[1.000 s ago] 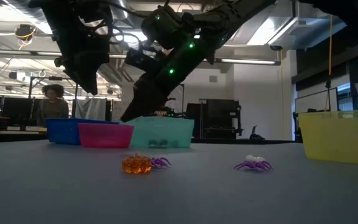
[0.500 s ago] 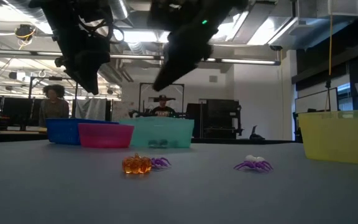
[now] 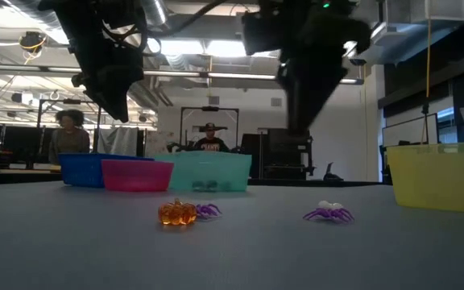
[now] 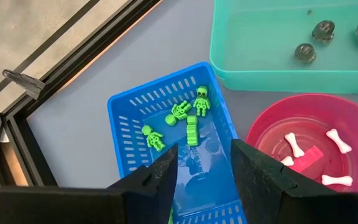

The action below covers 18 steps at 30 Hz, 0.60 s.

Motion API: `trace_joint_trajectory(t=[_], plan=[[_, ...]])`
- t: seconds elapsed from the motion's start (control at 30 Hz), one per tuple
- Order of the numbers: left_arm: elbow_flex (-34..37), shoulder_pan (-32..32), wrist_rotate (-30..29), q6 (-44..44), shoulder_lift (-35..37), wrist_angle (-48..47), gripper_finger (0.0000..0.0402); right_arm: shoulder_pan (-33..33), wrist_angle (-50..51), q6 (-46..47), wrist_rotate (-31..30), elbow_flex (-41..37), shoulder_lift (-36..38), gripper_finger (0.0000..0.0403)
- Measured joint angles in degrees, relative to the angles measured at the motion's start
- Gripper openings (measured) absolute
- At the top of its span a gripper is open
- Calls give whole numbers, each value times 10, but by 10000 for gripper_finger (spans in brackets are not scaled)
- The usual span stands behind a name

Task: Sort Halloween decoration
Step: Put the purple spider toy into the yellow bin

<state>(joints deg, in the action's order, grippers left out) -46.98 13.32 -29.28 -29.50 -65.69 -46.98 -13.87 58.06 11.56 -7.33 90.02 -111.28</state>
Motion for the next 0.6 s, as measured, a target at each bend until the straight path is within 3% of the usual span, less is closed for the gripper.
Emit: trace_joint_trajectory(t=[0.17,0.3,0.6], plan=[[0,0,0,0,0,0,132,-35,16,17,59,0,-1,159],[0,0,0,-1,0,0,132,-64,16,7,69,0,-3,159],[0,0,0,-1,0,0,132,-100,-13,-187,56,-8,-3,159]])
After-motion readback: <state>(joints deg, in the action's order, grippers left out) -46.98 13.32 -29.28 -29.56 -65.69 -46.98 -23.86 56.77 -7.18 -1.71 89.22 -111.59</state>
